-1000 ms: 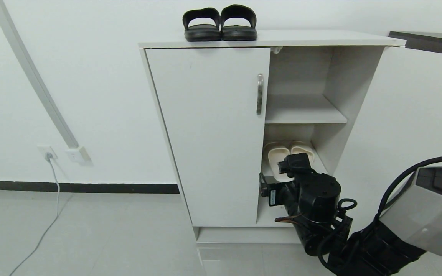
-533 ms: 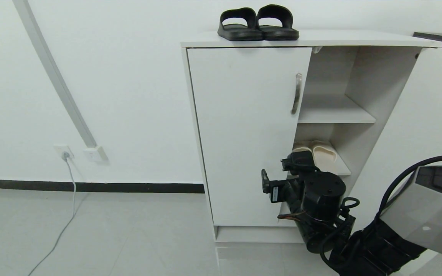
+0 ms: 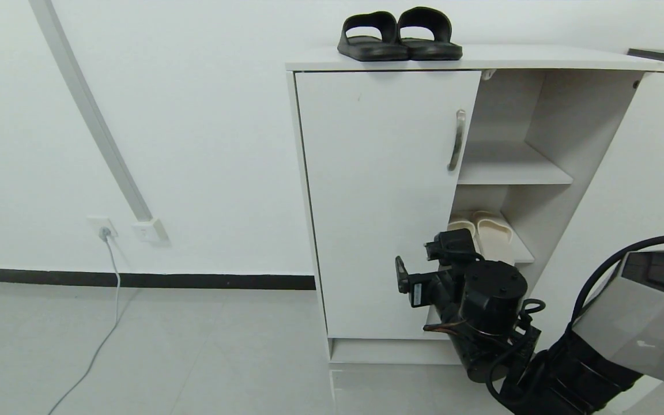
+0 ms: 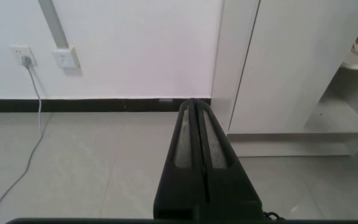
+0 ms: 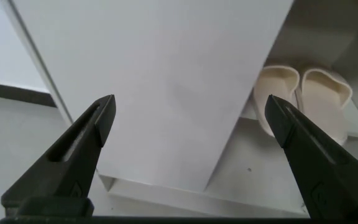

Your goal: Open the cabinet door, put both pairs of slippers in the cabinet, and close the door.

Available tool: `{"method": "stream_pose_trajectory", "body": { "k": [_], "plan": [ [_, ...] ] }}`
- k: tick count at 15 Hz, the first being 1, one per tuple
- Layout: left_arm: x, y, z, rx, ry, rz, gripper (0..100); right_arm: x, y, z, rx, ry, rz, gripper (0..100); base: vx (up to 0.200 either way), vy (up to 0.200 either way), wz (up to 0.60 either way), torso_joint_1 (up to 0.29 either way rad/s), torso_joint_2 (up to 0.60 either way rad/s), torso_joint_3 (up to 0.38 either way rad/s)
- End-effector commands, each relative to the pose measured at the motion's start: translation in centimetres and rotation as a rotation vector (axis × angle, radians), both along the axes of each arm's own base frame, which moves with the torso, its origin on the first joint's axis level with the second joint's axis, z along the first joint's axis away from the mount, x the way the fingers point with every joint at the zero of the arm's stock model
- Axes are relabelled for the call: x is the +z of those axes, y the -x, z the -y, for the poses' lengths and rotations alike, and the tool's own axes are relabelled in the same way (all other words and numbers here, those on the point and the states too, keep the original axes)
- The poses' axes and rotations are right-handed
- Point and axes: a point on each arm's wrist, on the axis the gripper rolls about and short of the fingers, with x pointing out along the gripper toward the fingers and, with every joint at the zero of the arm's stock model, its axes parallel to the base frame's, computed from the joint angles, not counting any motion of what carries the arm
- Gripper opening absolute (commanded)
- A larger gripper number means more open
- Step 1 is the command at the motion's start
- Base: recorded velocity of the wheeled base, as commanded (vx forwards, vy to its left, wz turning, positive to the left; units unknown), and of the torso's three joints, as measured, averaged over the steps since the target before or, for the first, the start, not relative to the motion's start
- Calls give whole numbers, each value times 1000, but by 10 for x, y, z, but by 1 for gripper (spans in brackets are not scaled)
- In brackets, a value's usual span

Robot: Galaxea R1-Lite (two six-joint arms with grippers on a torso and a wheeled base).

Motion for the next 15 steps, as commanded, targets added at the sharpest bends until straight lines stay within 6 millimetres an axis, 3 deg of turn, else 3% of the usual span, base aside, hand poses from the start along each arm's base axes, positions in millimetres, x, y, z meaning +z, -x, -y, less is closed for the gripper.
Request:
{"method": "stream_pose_trajectory", "body": {
  "k": [1,9,15],
  "plan": [
    [0,0,0,0,0,0,0,-2,0,-1,3,6,-5,100,0,0,0,0,0,0],
    [0,0,0,0,0,0,0,-4,-1,0,0,15,-11,100,0,0,0,0,0,0],
    [0,0,0,2,0,0,0,-4,-1,0,1,16,-12,100,0,0,0,26,-290,-305]
  ]
}}
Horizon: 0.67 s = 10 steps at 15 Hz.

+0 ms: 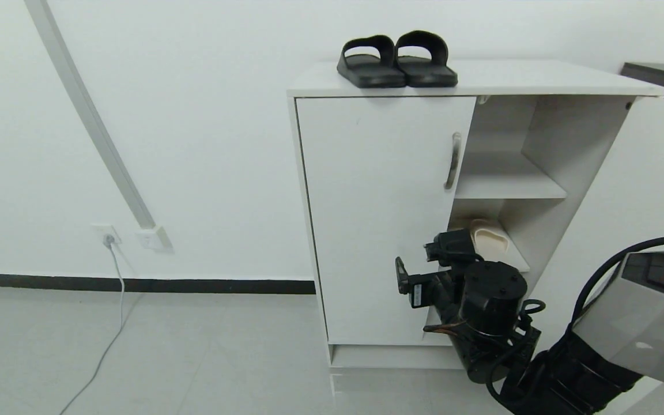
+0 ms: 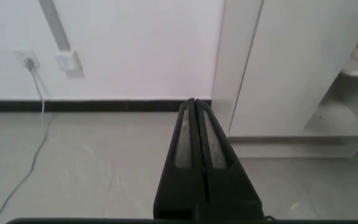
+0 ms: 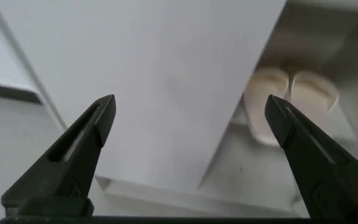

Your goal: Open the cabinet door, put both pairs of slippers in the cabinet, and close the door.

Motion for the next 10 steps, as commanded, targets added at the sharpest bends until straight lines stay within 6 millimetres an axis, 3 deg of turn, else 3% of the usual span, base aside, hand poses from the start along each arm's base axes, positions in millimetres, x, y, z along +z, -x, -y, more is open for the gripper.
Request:
{"method": "stream_pose_trajectory", "body": {
  "k": [1,10],
  "plan": [
    [0,0,0,0,-1,-2,0,-2,0,0,0,7,-6,100,0,0,0,32,-549,-354],
    [0,0,0,0,-1,-2,0,2,1,0,2,0,0,100,0,0,0,134,-467,-336]
  ]
}}
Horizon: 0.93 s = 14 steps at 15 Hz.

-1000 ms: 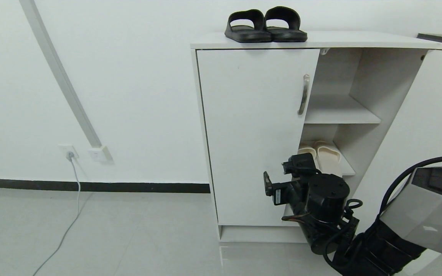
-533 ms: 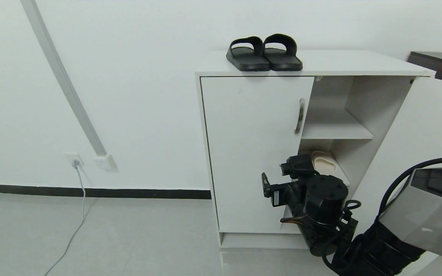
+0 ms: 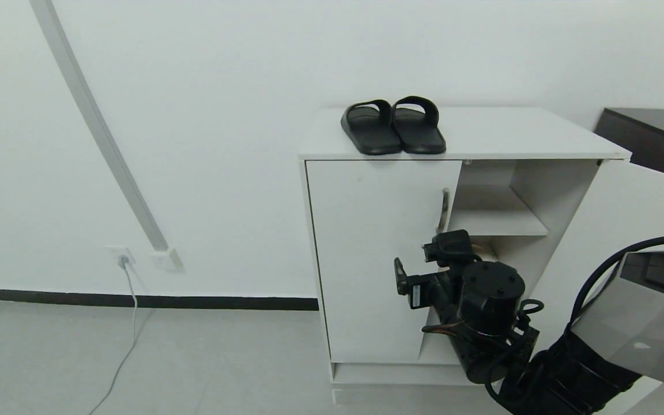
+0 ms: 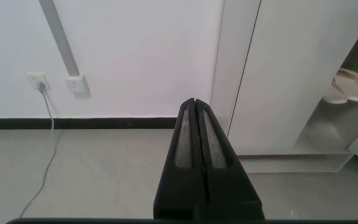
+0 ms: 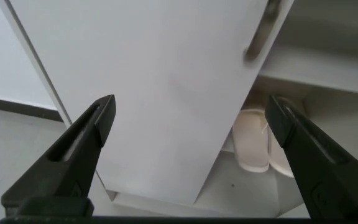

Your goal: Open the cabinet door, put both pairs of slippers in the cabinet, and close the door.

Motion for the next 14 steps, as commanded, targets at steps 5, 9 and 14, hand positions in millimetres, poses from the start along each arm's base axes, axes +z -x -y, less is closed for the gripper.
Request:
{"method": "stream_pose_trajectory", "body": {
  "k": [5,9,14],
  "plan": [
    [0,0,0,0,0,0,0,-1,1,1,-1,4,-4,100,0,0,0,177,-490,-318],
    [0,0,0,0,0,0,0,-2,1,1,-1,7,-8,100,0,0,0,212,-519,-320],
    [0,0,0,0,0,0,0,-6,0,1,1,17,-18,100,0,0,0,234,-552,-320]
  ]
}}
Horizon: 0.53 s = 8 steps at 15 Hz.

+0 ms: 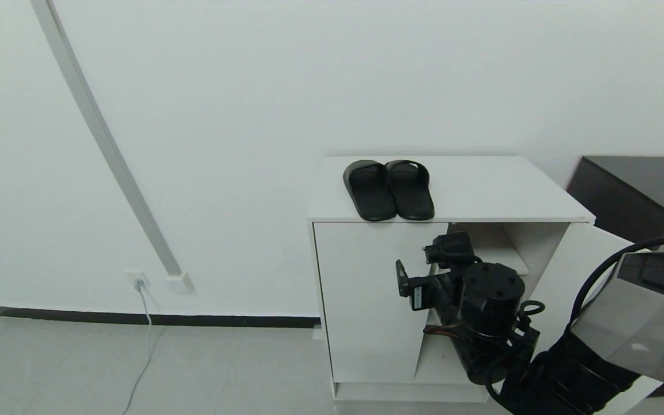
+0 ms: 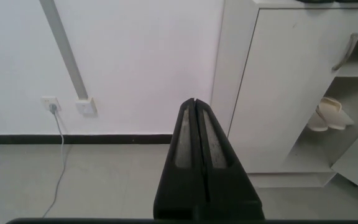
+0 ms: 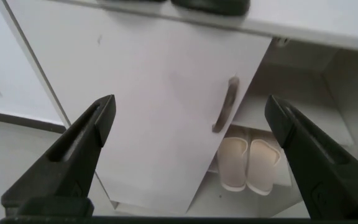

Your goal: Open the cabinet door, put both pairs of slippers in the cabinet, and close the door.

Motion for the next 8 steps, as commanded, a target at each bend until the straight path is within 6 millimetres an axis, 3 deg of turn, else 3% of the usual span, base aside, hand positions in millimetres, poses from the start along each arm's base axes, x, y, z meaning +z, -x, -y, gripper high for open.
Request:
{"method": "stream_pose_trajectory", "body": {
  "k": [1,5,8],
  "plan": [
    [0,0,0,0,0,0,0,-3,0,-1,3,6,-6,100,0,0,0,256,-593,-330],
    [0,0,0,0,0,0,0,-7,-1,-2,12,14,-15,100,0,0,0,261,-585,-325],
    [0,0,0,0,0,0,0,-14,-3,-3,17,24,-25,100,0,0,0,178,-391,-209]
  ]
}}
